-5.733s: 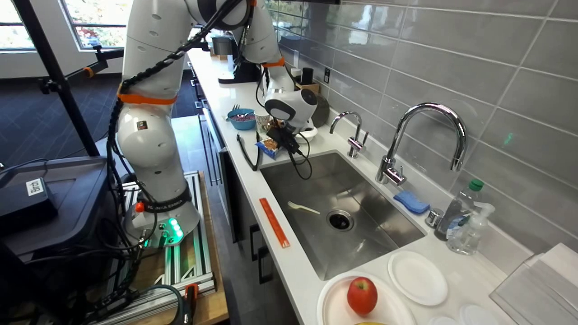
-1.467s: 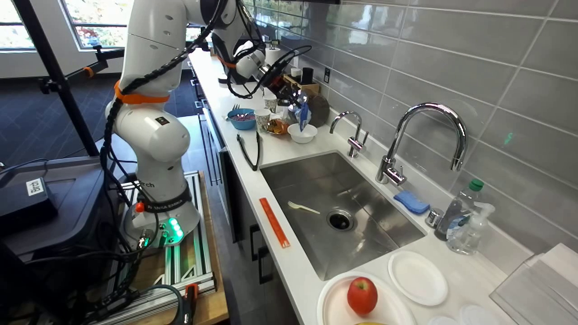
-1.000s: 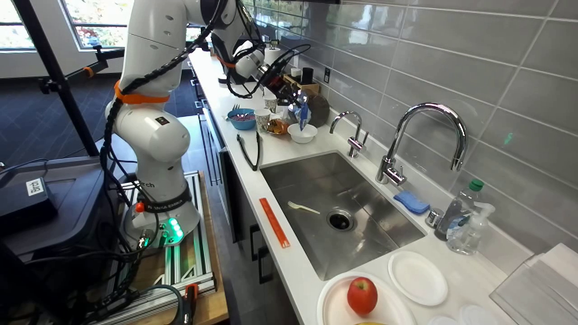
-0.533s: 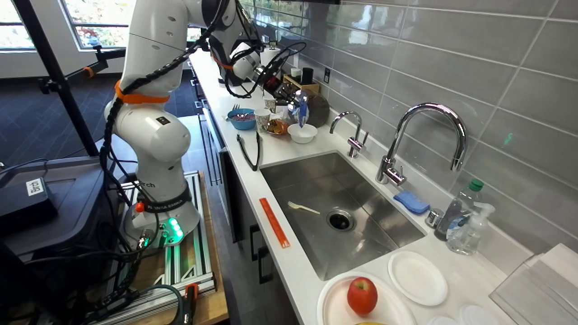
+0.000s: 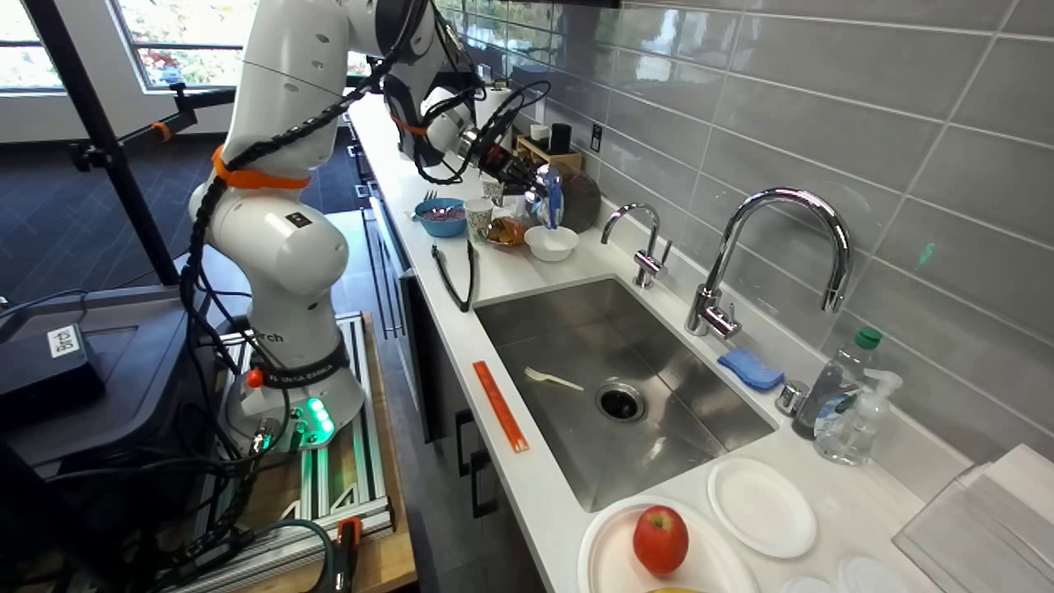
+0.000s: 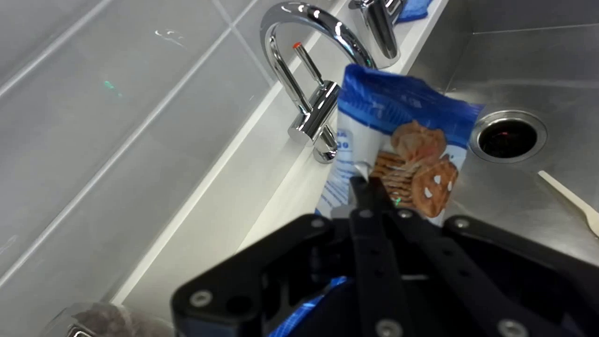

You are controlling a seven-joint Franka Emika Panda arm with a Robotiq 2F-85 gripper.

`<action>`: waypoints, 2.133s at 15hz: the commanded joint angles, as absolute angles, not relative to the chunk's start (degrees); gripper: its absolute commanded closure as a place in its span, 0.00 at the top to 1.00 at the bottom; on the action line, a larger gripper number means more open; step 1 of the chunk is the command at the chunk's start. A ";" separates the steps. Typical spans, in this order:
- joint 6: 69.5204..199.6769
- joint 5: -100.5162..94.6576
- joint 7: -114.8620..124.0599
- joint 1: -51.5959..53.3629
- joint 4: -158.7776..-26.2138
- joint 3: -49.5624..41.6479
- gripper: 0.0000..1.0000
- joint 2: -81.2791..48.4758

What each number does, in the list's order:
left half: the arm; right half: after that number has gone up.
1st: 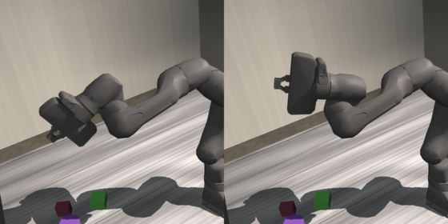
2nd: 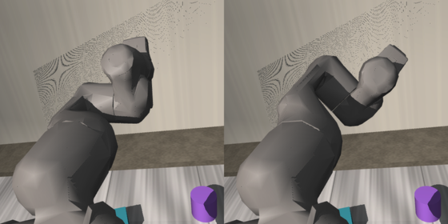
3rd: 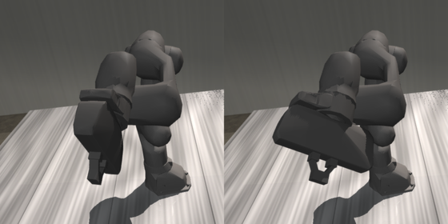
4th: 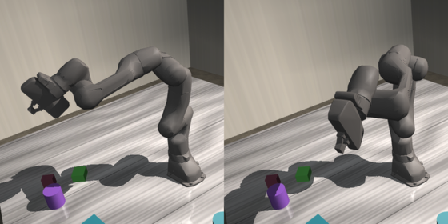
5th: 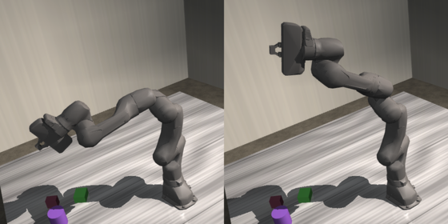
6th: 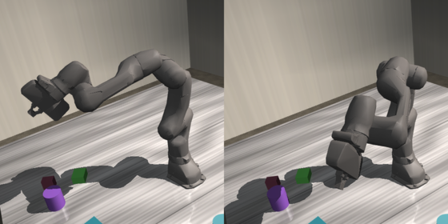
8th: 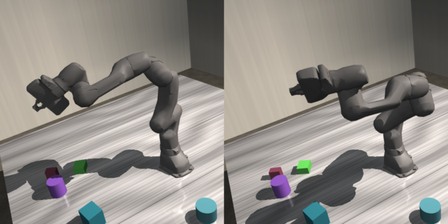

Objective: Pour the contents of the blue packet into the white bowl

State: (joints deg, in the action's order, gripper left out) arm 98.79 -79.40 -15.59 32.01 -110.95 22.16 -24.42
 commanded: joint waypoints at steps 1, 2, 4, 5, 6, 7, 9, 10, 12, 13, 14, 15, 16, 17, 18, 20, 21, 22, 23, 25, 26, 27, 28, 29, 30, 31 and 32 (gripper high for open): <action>96.53 -84.23 -19.33 33.14 -109.82 22.22 0.00 -26.11; 96.88 -85.14 -20.48 33.21 -109.72 22.32 0.00 -26.28; 96.89 -86.82 -22.06 33.49 -109.94 22.28 0.00 -26.48; 96.90 -87.56 -22.84 33.63 -110.10 22.27 0.00 -26.44; 96.74 -88.31 -23.66 33.83 -110.23 22.23 0.00 -26.41; 96.72 -88.81 -24.42 33.95 -110.30 22.23 0.00 -26.38; 96.70 -89.80 -25.64 34.21 -110.40 22.19 0.00 -26.33; 96.70 -90.06 -26.18 34.27 -110.39 22.18 0.00 -26.32; 96.73 -90.40 -26.87 34.31 -110.44 22.14 0.00 -26.26; 96.70 -90.48 -27.08 34.30 -110.47 22.12 0.00 -26.24; 96.64 -90.62 -27.32 34.31 -110.54 22.11 0.00 -26.20; 96.61 -90.71 -27.47 34.32 -110.54 22.11 0.00 -26.19; 96.51 -91.08 -27.62 34.42 -110.64 22.11 0.00 -26.12; 96.57 -91.36 -28.06 34.43 -110.73 22.12 0.00 -26.05; 96.51 -91.90 -28.61 34.53 -110.88 22.08 0.00 -26.02; 96.36 -92.48 -29.98 34.70 -110.96 22.09 0.00 -26.08; 96.35 -92.74 -30.49 34.74 -110.99 22.09 0.00 -26.10; 96.19 -92.91 -30.93 34.80 -111.04 22.05 0.00 -26.05; 96.26 -93.00 -31.27 34.80 -111.08 22.07 0.00 -25.99; 95.84 -93.49 -32.18 35.01 -111.22 22.00 0.00 -25.92; 95.55 -93.84 -32.63 35.14 -111.27 21.96 0.00 -25.94; 95.32 -93.95 -33.00 35.17 -111.25 21.98 0.00 -25.96; 94.66 -94.20 -33.53 35.34 -111.30 21.94 0.00 -25.98; 94.23 -94.55 -34.38 35.49 -111.44 21.92 0.00 -25.99; 93.85 -94.88 -35.15 35.64 -111.50 21.92 0.00 -26.06; 93.74 -95.04 -35.64 35.72 -111.49 21.95 0.00 -26.14; 93.57 -95.17 -36.03 35.79 -111.49 21.95 0.00 -26.21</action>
